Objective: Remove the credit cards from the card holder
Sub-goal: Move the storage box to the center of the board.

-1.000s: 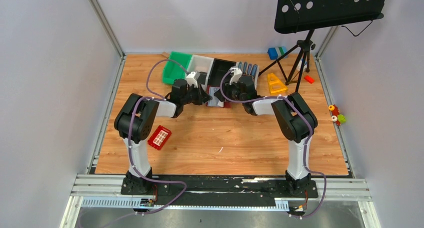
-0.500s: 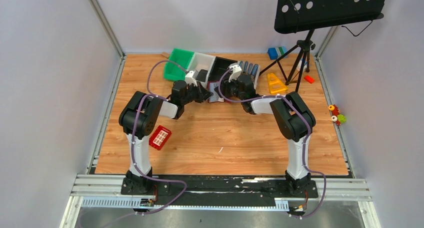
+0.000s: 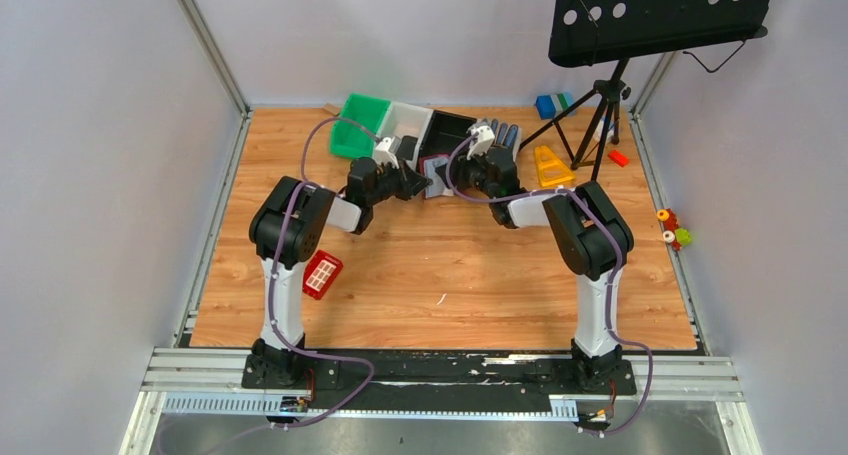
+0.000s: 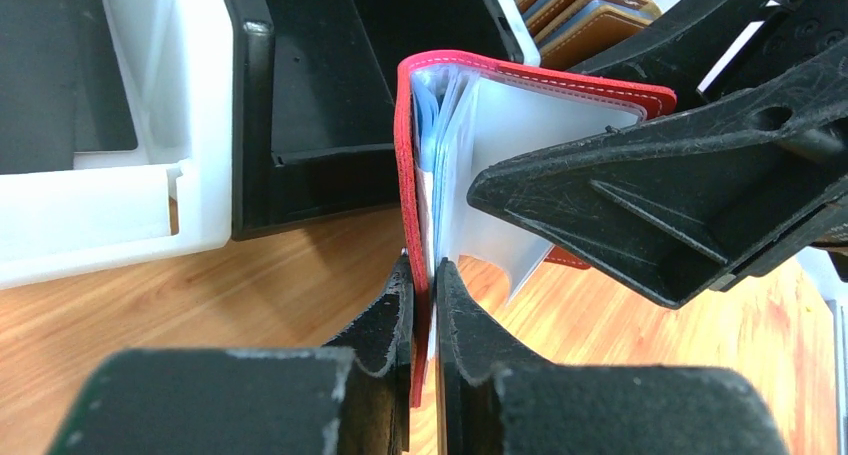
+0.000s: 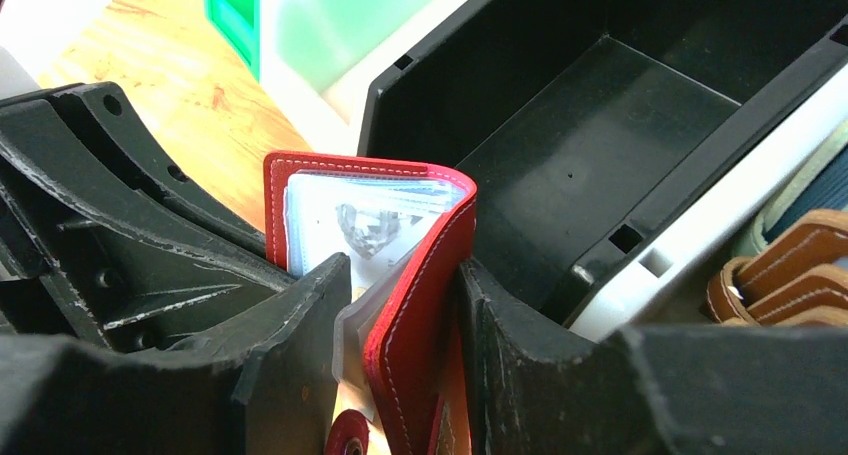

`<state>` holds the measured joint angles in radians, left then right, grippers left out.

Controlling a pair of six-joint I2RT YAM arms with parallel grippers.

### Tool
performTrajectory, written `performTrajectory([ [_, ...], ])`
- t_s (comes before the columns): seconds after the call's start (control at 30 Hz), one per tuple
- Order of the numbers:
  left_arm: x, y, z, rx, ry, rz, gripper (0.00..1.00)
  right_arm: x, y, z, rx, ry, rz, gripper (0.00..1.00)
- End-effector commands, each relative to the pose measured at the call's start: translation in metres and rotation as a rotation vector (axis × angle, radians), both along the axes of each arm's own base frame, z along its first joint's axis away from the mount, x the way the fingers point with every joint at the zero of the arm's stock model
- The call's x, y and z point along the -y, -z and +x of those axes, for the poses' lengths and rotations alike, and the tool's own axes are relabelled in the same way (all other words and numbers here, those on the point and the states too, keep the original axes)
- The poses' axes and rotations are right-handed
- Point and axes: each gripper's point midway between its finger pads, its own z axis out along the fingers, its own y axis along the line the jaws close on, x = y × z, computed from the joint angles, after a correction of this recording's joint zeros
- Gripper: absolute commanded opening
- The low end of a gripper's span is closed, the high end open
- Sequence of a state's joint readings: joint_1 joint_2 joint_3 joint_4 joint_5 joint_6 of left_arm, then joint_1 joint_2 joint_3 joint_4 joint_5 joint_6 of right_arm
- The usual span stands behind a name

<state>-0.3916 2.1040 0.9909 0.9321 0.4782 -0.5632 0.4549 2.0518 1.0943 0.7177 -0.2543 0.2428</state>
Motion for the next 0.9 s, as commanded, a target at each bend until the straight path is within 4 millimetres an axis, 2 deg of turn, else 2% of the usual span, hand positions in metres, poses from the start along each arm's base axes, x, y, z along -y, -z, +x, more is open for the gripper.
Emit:
performTrajectory([
  [0.0, 0.022, -0.025, 0.006, 0.091, 0.059, -0.045, 0.0, -0.041, -0.032, -0.029, 0.06, -0.201, 0.128, 0.42],
  [0.27, 0.033, -0.015, 0.009, 0.053, 0.115, 0.018, 0.0, -0.043, -0.034, -0.029, 0.058, -0.256, 0.131, 0.41],
  [0.4, 0.04, -0.016, 0.009, 0.064, 0.145, 0.061, 0.0, -0.047, -0.033, -0.029, 0.053, -0.285, 0.112, 0.42],
  [0.5, 0.041, -0.014, 0.007, 0.056, 0.15, 0.053, 0.0, -0.053, -0.037, -0.033, 0.066, -0.309, 0.109, 0.42],
  [0.6, 0.039, -0.018, 0.006, 0.062, 0.139, 0.044, 0.0, -0.057, -0.033, -0.038, 0.068, -0.3, 0.091, 0.43],
  [0.7, 0.03, -0.024, 0.008, 0.062, 0.108, 0.025, 0.0, -0.044, -0.035, -0.037, 0.073, -0.256, 0.079, 0.45],
  [0.87, -0.008, -0.033, 0.01, 0.048, 0.028, -0.094, 0.0, -0.02, -0.048, -0.039, 0.102, -0.2, 0.069, 0.49],
])
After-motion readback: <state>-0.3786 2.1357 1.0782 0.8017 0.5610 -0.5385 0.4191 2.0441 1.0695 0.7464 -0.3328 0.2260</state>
